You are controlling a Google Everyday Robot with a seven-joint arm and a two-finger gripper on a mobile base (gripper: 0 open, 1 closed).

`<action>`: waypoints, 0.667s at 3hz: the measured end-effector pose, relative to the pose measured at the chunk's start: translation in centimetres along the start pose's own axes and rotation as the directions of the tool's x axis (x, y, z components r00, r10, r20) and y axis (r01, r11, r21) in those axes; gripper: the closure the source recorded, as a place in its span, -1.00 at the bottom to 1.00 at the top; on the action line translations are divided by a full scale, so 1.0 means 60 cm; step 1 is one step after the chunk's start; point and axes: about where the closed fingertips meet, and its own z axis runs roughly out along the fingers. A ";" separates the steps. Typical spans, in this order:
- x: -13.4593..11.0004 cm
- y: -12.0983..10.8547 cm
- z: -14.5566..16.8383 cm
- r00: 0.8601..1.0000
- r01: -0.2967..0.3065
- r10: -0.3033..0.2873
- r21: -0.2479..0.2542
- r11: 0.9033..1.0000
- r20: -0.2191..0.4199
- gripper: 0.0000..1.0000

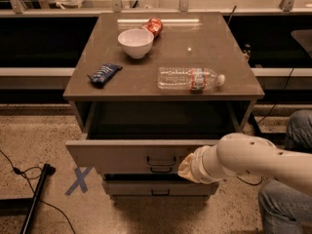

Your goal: Close top drawer

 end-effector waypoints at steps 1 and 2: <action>-0.001 0.000 0.000 1.000 0.000 0.000 0.000 1.000 0.001 1.00; 0.001 -0.021 -0.003 1.000 0.006 -0.008 0.060 0.998 0.025 1.00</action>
Offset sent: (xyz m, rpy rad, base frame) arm 0.0306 -0.0149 0.0086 0.0381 -0.1609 -0.0506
